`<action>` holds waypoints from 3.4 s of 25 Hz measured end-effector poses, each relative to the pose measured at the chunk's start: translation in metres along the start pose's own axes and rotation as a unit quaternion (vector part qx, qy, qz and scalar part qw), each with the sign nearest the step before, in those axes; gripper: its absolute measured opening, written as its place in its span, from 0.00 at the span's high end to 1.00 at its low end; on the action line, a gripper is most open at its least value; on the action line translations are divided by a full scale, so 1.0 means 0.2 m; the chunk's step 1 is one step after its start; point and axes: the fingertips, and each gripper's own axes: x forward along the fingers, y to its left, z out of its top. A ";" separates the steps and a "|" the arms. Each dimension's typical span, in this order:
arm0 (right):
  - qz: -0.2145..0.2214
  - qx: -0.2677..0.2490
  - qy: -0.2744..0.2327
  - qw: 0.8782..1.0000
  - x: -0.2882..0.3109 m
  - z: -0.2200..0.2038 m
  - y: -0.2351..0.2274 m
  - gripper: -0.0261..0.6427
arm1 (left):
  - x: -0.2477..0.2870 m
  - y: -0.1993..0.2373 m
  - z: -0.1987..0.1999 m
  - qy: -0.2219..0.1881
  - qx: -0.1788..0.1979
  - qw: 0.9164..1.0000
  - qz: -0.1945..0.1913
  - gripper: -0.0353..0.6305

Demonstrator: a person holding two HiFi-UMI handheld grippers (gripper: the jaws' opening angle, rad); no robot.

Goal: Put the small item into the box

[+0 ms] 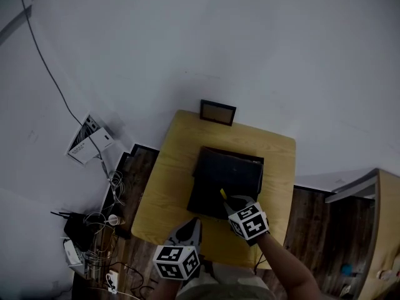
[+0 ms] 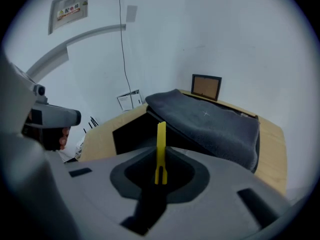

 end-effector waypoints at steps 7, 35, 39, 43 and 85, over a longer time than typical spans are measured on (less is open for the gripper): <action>0.016 -0.018 0.043 0.999 0.19 -0.06 0.00 0.89 | 0.06 0.00 0.00 0.006 0.000 1.000 0.000 0.94; -0.001 -0.019 0.057 0.998 0.20 -0.06 0.07 0.72 | -0.06 0.00 0.00 -0.009 -0.009 1.000 0.001 0.94; -0.011 -0.013 0.030 0.999 0.11 -0.01 0.10 0.72 | -0.11 -0.01 0.00 -0.015 -0.007 1.000 -0.002 0.94; -0.017 0.003 0.002 1.000 -0.02 0.03 0.16 0.72 | -0.17 -0.03 0.00 -0.022 -0.003 1.000 -0.006 0.94; -0.060 0.088 -0.257 0.960 -1.07 -0.06 0.76 0.96 | -0.75 -0.18 -0.21 -0.055 0.047 0.997 -0.041 0.94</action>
